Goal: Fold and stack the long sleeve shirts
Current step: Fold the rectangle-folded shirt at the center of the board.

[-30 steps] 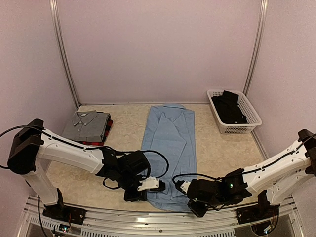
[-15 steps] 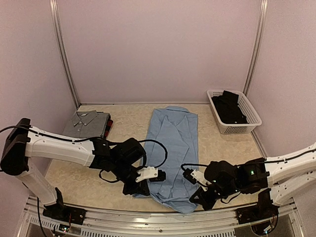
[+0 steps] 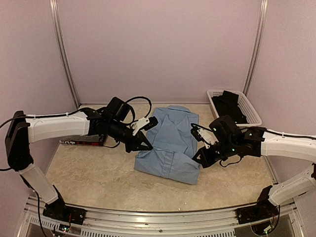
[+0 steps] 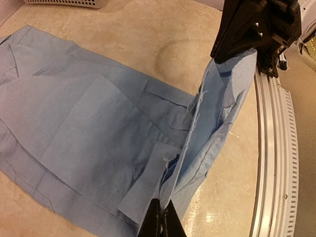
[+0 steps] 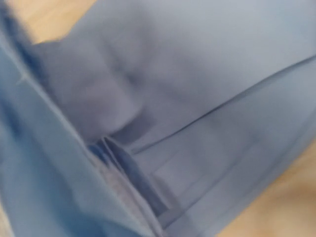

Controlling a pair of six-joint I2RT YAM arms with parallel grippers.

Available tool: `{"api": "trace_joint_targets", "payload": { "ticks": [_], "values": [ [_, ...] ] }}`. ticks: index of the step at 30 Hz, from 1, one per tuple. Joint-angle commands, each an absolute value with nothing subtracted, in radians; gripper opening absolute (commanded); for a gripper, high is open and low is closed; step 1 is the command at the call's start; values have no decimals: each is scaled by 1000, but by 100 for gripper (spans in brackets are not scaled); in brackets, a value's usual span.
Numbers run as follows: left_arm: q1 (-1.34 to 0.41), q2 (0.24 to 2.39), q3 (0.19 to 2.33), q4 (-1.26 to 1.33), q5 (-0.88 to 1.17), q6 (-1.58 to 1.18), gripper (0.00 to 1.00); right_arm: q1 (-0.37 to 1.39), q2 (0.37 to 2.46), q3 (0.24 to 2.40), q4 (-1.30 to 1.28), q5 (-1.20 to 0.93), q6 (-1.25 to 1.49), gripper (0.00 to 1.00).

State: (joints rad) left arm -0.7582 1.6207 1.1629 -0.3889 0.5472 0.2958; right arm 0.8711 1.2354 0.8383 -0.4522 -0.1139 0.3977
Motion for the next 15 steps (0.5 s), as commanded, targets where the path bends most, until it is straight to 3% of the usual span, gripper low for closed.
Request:
{"api": "trace_joint_targets", "payload": {
  "ticks": [1,15],
  "values": [
    [-707,1752,1304,-409,551,317,0,742,1340,922,-512,-118,275,0],
    [-596,2083,1603,-418,513,267,0,532,1654,1144,-471,-190,144,0]
  ]
}}
